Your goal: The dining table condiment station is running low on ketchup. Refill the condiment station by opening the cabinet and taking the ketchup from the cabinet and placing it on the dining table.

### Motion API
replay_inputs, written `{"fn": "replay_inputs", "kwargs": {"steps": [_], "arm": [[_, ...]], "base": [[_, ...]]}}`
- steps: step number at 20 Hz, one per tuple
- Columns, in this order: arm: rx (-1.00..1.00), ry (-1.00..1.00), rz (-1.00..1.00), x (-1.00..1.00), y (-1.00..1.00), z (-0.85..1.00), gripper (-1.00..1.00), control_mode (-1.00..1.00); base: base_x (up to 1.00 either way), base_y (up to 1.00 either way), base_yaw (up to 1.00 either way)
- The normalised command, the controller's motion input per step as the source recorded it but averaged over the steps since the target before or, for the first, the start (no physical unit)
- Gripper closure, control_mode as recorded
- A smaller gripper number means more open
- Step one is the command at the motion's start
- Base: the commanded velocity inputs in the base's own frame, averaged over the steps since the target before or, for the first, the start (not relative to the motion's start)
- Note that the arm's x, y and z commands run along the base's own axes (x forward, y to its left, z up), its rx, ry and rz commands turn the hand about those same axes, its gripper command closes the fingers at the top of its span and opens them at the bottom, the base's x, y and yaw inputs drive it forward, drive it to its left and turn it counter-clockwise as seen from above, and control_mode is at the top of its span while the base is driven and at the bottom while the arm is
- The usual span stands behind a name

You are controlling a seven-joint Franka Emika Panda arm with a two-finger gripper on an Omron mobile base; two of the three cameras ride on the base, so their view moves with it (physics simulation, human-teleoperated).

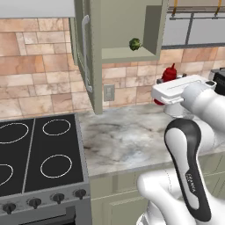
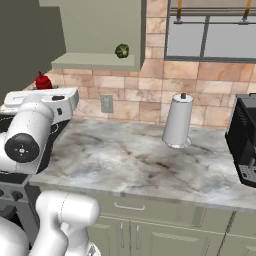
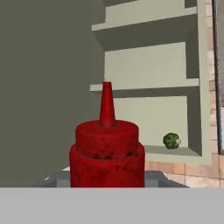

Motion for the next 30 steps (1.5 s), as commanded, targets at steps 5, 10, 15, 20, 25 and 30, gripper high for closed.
{"fn": "replay_inputs", "kwargs": {"steps": [5,10,15,20,25,30], "arm": [[-0.01,0.0,-0.01,-0.01,0.08,0.0,1.0,1.0],[0.0,0.0,0.0,0.0,0.0,0.0,1.0,1.0],[0.0,0.0,0.0,0.0,0.0,0.0,1.0,1.0],[0.0,0.0,0.0,0.0,0.0,0.0,1.0,1.0],[0.0,0.0,0.0,0.0,0.0,0.0,1.0,1.0],[0.0,0.0,0.0,0.0,0.0,0.0,1.0,1.0]], "base": [[0.01,0.22,0.01],[-0.44,0.25,-0.2],[-0.72,0.05,-0.71],[-0.42,0.01,-0.92],[-0.03,0.0,-1.0],[-0.02,0.0,-1.0]]}}
